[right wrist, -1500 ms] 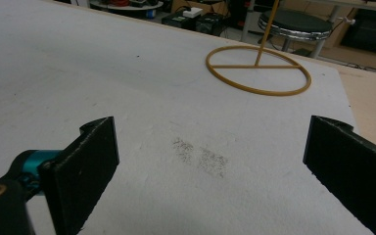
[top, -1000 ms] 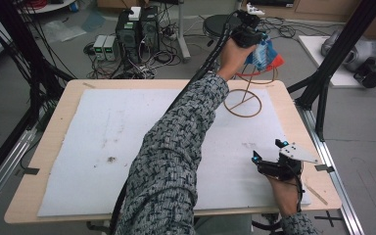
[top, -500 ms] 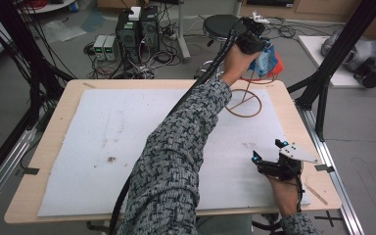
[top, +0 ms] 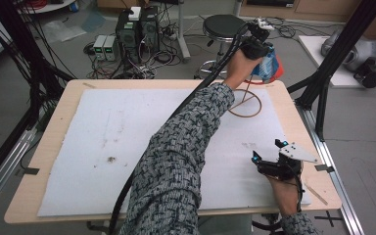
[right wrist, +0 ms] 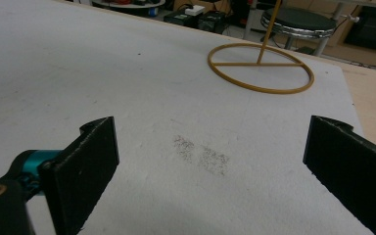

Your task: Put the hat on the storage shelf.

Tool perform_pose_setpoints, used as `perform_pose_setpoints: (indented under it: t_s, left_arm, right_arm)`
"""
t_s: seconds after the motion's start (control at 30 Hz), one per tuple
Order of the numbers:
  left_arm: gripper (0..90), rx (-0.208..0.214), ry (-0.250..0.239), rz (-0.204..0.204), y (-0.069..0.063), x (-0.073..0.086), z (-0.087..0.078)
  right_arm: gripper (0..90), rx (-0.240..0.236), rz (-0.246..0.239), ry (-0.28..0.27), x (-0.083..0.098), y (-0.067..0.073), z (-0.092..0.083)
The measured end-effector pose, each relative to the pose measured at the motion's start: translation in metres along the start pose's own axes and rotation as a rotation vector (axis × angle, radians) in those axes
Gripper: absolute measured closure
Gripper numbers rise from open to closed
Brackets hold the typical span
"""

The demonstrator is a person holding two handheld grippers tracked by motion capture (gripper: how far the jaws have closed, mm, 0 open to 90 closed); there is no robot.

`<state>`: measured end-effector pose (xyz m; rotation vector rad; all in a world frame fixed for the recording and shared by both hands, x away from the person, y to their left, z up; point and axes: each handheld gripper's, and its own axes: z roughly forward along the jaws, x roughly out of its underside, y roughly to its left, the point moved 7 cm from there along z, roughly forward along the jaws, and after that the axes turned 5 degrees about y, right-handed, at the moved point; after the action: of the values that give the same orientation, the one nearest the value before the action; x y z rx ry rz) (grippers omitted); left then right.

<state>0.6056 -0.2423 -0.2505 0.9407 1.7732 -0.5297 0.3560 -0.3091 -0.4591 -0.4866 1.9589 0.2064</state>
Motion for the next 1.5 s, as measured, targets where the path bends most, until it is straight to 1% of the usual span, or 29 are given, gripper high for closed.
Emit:
perform_pose_setpoints:
  t_s: [0.07,0.2,0.23,0.27,0.3,0.4,0.47,0.5,0.53,0.6,0.63,0.8,0.87,0.97,1.0,1.03,1.07,1.1,1.13,1.17,1.23,1.3,1.33,1.43,1.5]
  left_arm:
    - [86.8,-0.002,0.003,0.002,0.0,0.001,0.001]
    - [87.3,-0.002,0.002,-0.009,0.0,0.001,0.001]
    - [87.7,0.014,0.005,-0.032,-0.003,0.0,0.001]
    - [88.0,0.025,0.005,-0.039,-0.005,0.0,0.001]
    - [88.2,0.03,0.009,-0.039,-0.007,0.0,0.001]
    - [88.4,0.023,0.015,-0.026,-0.009,0.0,0.001]
    - [88.5,0.035,0.013,-0.032,-0.011,0.0,-0.001]
    - [88.5,0.031,0.012,-0.019,-0.012,-0.001,-0.002]
    - [88.5,0.022,-0.001,-0.015,-0.012,-0.004,-0.003]
    - [88.5,0.031,-0.018,-0.033,-0.01,-0.008,-0.007]
    - [88.5,0.033,-0.017,-0.04,-0.009,-0.008,-0.008]
    - [88.5,0.048,0.007,-0.02,-0.013,-0.004,-0.009]
    - [88.4,0.044,0.01,-0.006,-0.015,-0.003,-0.007]
    - [88.4,0.028,0.014,0.003,-0.012,0.0,-0.004]
    - [88.3,0.028,0.009,-0.011,-0.01,0.002,-0.003]
    - [88.2,0.028,0.016,-0.019,-0.009,0.004,-0.002]
    - [88.2,0.026,0.023,-0.019,-0.007,0.006,-0.001]
    - [88.2,0.022,0.02,-0.016,-0.006,0.008,-0.001]
    - [88.2,0.018,0.012,-0.021,-0.005,0.009,-0.002]
    - [88.2,0.023,0.015,-0.029,-0.004,0.01,-0.002]
    - [88.2,0.026,0.013,-0.034,-0.003,0.01,-0.003]
    - [88.2,0.029,0.014,-0.034,-0.003,0.009,-0.004]
    - [88.2,0.034,0.009,-0.04,-0.004,0.008,-0.005]
    - [88.3,0.034,0.002,-0.032,-0.006,0.005,-0.008]
    - [88.2,0.041,0.003,-0.036,-0.007,0.003,-0.011]
  right_arm:
    - [5.3,0.002,-0.001,-0.006,0.0,-0.001,0.0]
    - [5.3,0.001,-0.004,-0.006,0.0,-0.001,0.0]
    - [5.3,0.0,-0.003,-0.005,0.0,-0.001,0.0]
    - [5.3,-0.001,-0.003,-0.005,0.0,-0.001,0.0]
    - [5.3,0.0,-0.004,-0.008,0.0,-0.001,0.001]
    - [5.3,-0.002,-0.002,-0.006,0.0,-0.001,0.001]
    - [5.3,-0.004,-0.002,-0.004,0.0,0.0,0.001]
    - [5.3,-0.006,-0.003,-0.002,0.0,0.0,0.001]
    - [5.3,-0.007,-0.004,0.0,0.0,0.0,0.001]
    - [5.3,-0.005,0.0,0.001,0.0,0.0,0.001]
    - [5.3,-0.005,-0.003,0.0,0.0,0.0,0.001]
    - [5.3,-0.006,-0.005,-0.003,0.0,0.0,0.002]
    - [5.3,-0.008,0.0,0.0,0.0,0.001,0.002]
    - [5.3,-0.008,-0.002,-0.001,-0.001,0.001,0.002]
    - [5.3,-0.008,-0.004,-0.004,-0.001,0.001,0.002]
    - [5.3,-0.007,-0.007,-0.006,-0.001,0.001,0.002]
    - [5.3,-0.006,-0.004,-0.004,-0.001,0.0,0.002]
    - [5.3,-0.007,-0.005,-0.004,-0.001,0.0,0.002]
    - [5.3,-0.006,-0.005,-0.004,0.0,0.0,0.002]
    - [5.3,-0.006,-0.005,-0.003,0.0,0.0,0.001]
    - [5.3,-0.009,-0.003,0.0,0.0,0.0,0.002]
    - [5.3,-0.009,-0.002,0.001,0.0,0.001,0.002]
    - [5.3,-0.01,-0.003,-0.003,0.0,0.001,0.002]
    - [5.3,-0.008,-0.007,-0.002,0.0,0.0,0.002]
    - [5.3,-0.009,-0.002,-0.002,0.0,0.0,0.002]
